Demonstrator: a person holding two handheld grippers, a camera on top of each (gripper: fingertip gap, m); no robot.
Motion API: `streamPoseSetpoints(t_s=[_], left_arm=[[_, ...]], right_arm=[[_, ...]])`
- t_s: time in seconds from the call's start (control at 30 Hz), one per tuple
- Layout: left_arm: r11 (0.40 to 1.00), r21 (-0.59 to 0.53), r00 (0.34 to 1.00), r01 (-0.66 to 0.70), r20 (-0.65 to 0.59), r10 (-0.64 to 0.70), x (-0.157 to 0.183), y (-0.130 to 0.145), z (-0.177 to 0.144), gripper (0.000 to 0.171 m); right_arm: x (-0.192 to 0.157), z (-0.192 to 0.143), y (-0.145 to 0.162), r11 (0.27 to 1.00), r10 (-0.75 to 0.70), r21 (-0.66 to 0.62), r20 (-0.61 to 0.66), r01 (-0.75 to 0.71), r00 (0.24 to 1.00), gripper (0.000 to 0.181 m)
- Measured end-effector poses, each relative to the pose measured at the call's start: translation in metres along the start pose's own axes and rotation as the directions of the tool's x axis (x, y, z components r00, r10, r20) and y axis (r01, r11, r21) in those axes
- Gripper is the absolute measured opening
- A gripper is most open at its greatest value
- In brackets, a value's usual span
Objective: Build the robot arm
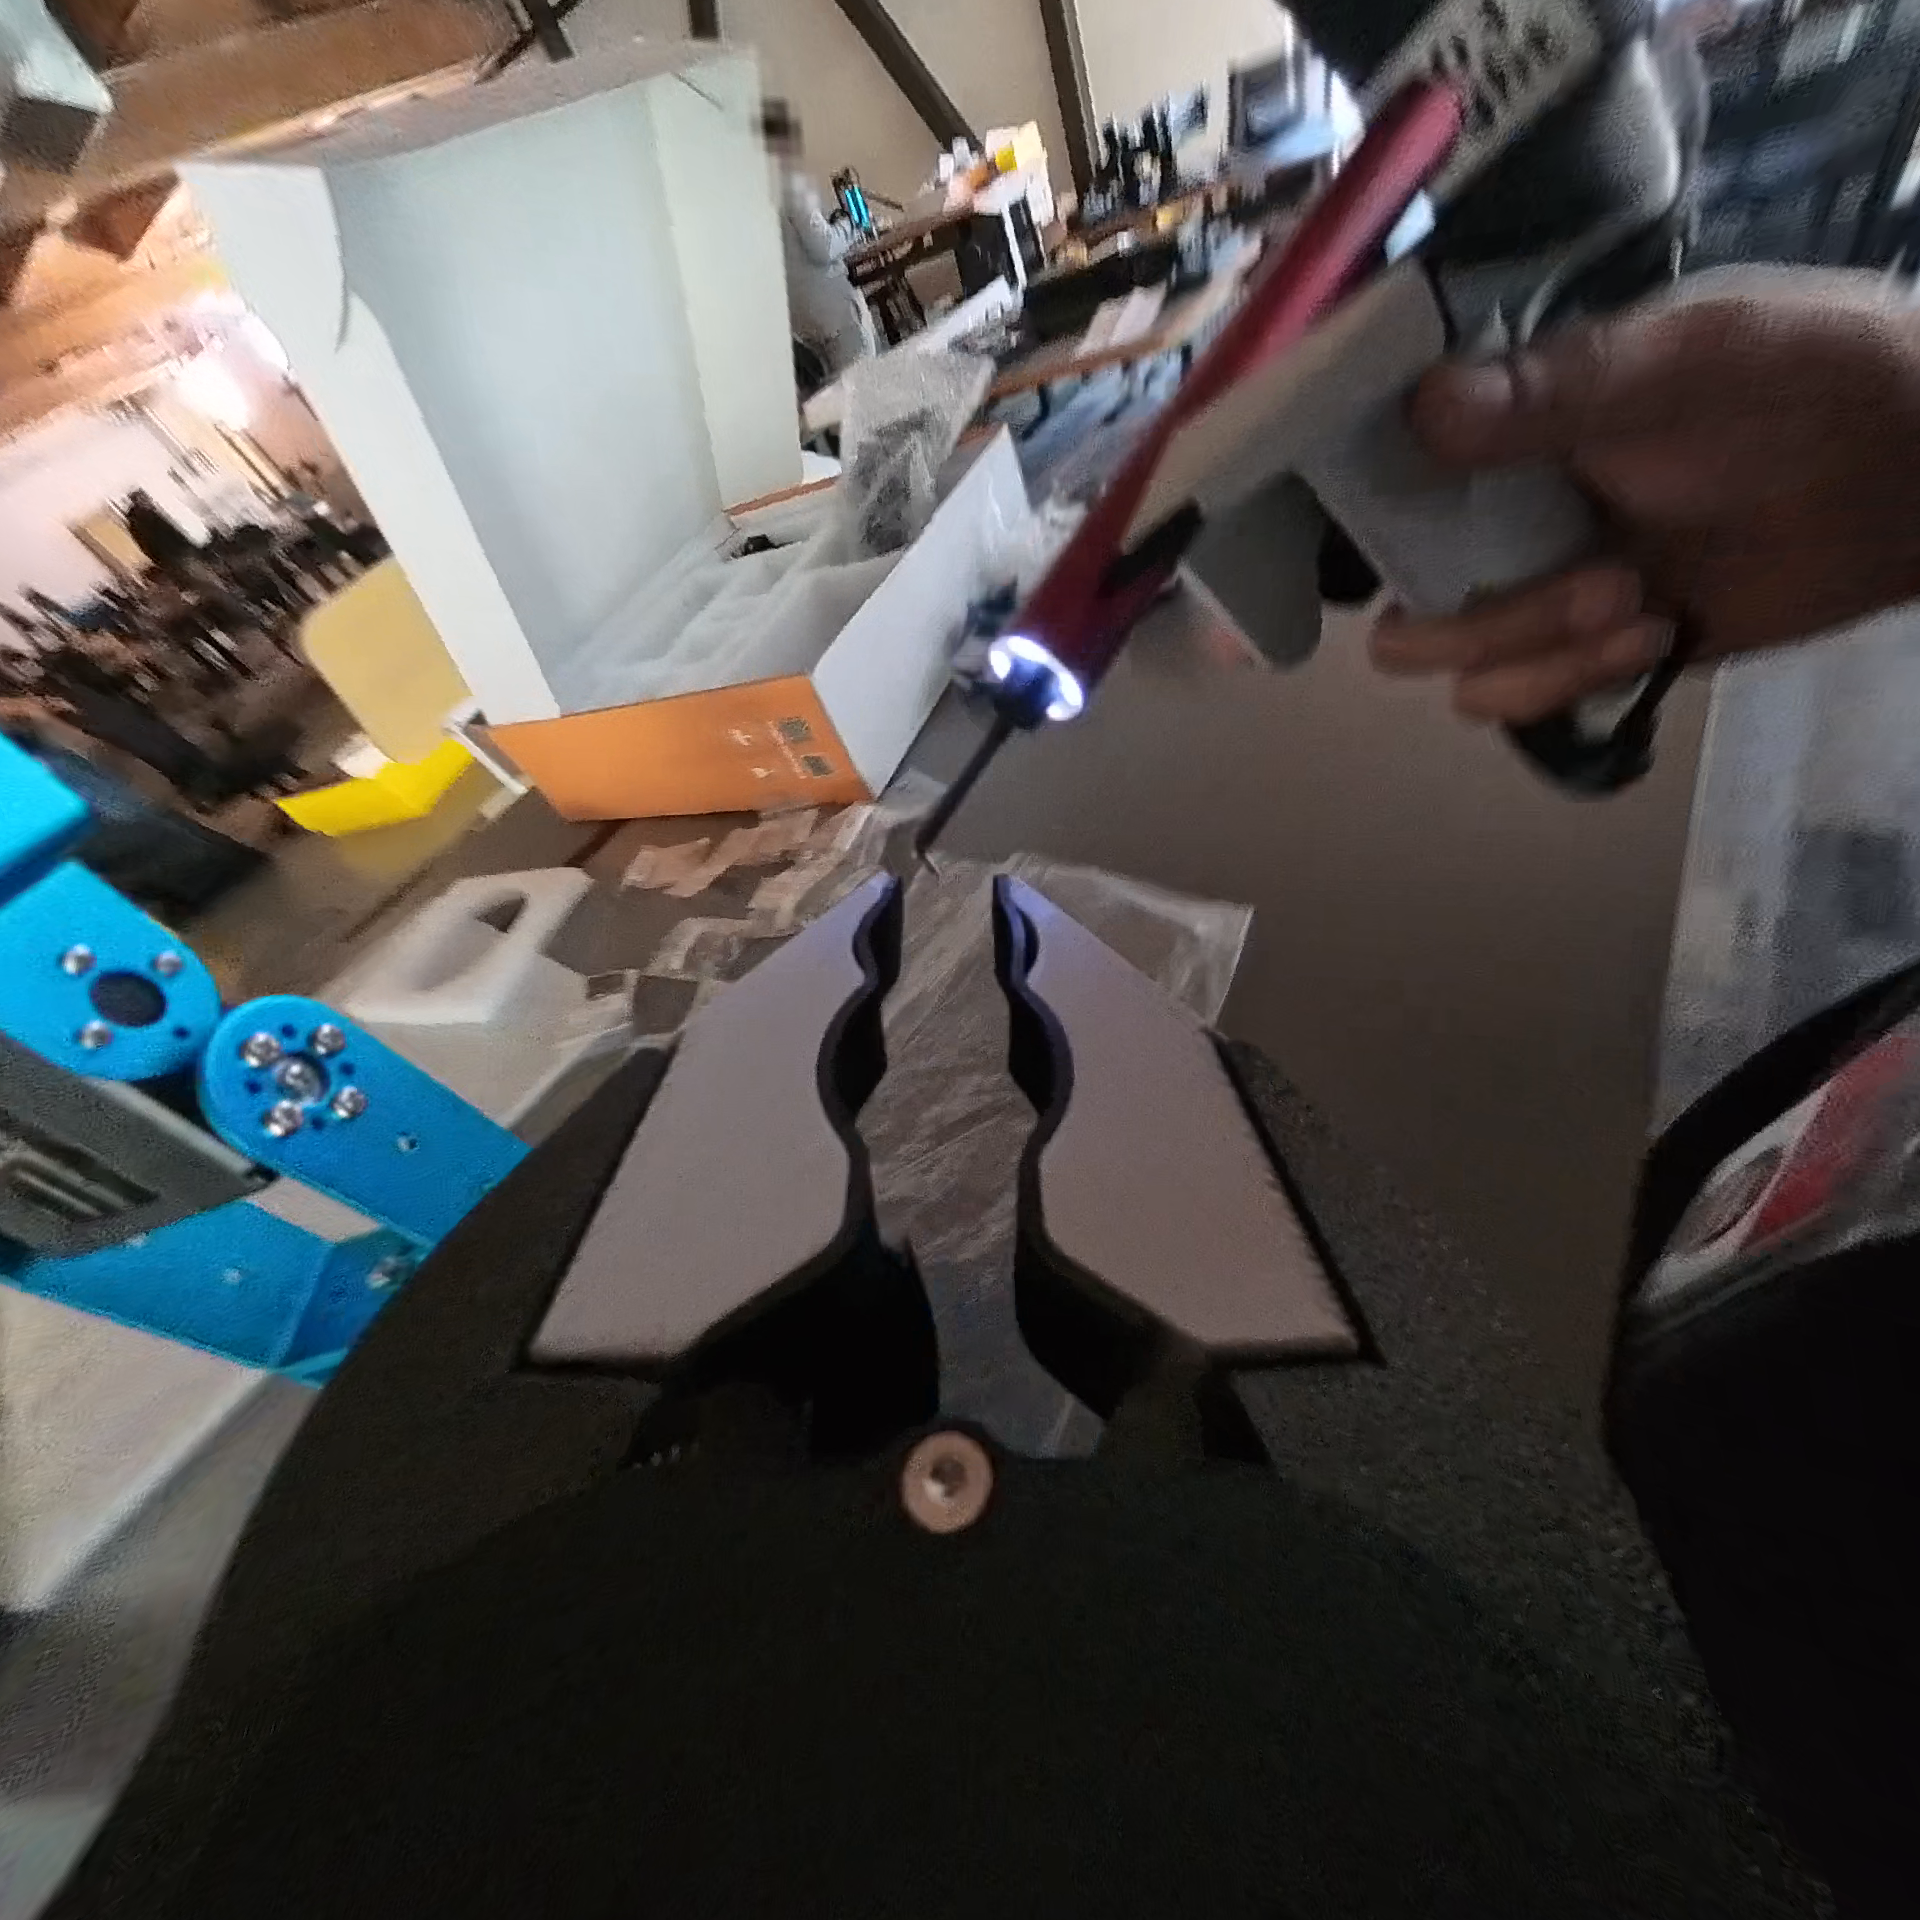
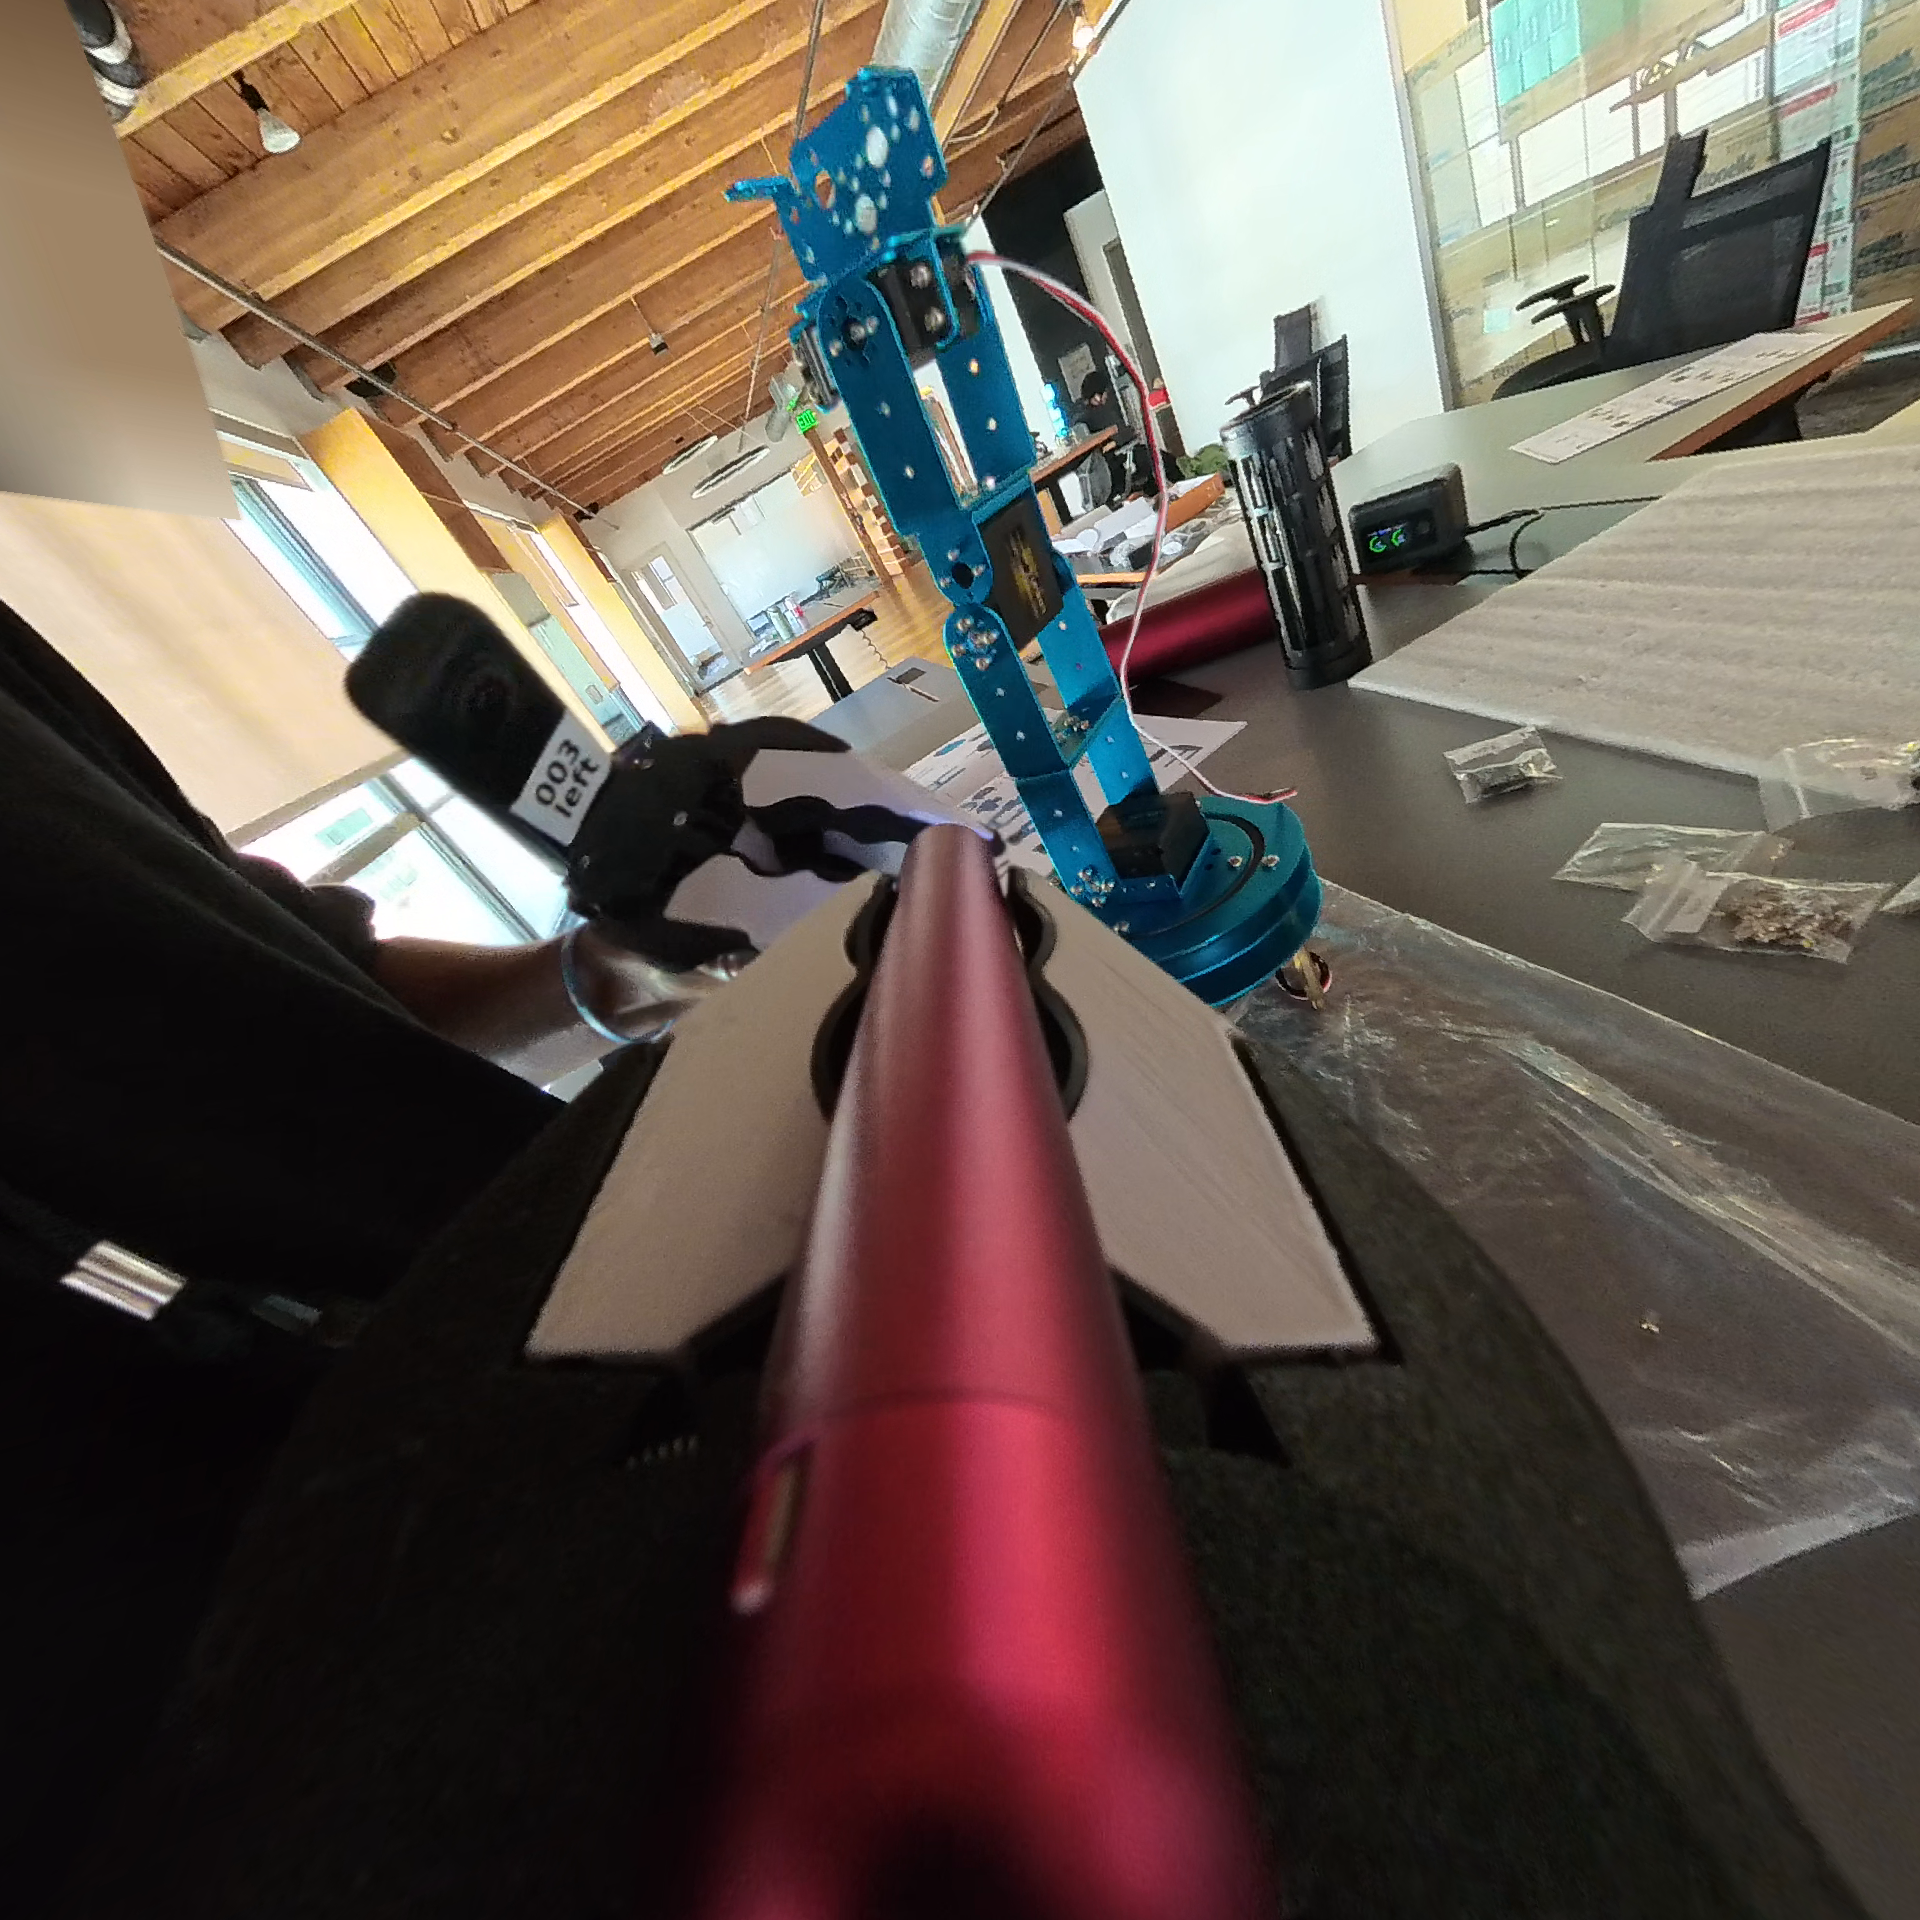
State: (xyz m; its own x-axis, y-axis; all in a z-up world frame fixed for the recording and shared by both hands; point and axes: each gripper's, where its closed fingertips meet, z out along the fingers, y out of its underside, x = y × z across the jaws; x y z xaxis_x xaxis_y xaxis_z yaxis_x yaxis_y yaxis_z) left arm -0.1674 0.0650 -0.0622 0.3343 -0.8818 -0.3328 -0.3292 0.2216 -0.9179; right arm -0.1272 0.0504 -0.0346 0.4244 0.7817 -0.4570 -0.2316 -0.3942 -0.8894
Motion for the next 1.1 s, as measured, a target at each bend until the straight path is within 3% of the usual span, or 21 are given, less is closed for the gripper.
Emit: streamPoseSetpoints(t_s=[0.1, 0.17, 0.53, 1.1], left_arm=[[0.985, 0.063, 0.986, 0.162, -0.036, -0.16, -0.003, -0.013, -0.001, 0.015], [0.977, 0.087, 0.981, 0.193, -0.044, -0.189, -0.005, -0.018, -0.002, 0.011], [0.982, 0.091, 0.986, 0.166, -0.025, -0.164, -0.007, -0.017, -0.001, 0.001], [0.997, 0.066, 0.999, 0.039, 0.003, -0.039, -0.009, -0.012, -0.003, 0.0]], right_arm=[[-0.002, 0.0, -0.002, 1.0, -0.007, 0.002, 0.001, 0.007, 1.0, 0.023], [-0.003, 0.0, -0.005, 1.0, -0.009, 0.008, 0.005, 0.009, 1.0, 0.022], [-0.007, 0.001, -0.012, 1.0, -0.02, 0.009, 0.018, 0.02, 1.0, 0.023], [-0.006, 0.003, -0.01, 1.0, -0.028, -0.013, 0.011, 0.028, 1.0, 0.022]])
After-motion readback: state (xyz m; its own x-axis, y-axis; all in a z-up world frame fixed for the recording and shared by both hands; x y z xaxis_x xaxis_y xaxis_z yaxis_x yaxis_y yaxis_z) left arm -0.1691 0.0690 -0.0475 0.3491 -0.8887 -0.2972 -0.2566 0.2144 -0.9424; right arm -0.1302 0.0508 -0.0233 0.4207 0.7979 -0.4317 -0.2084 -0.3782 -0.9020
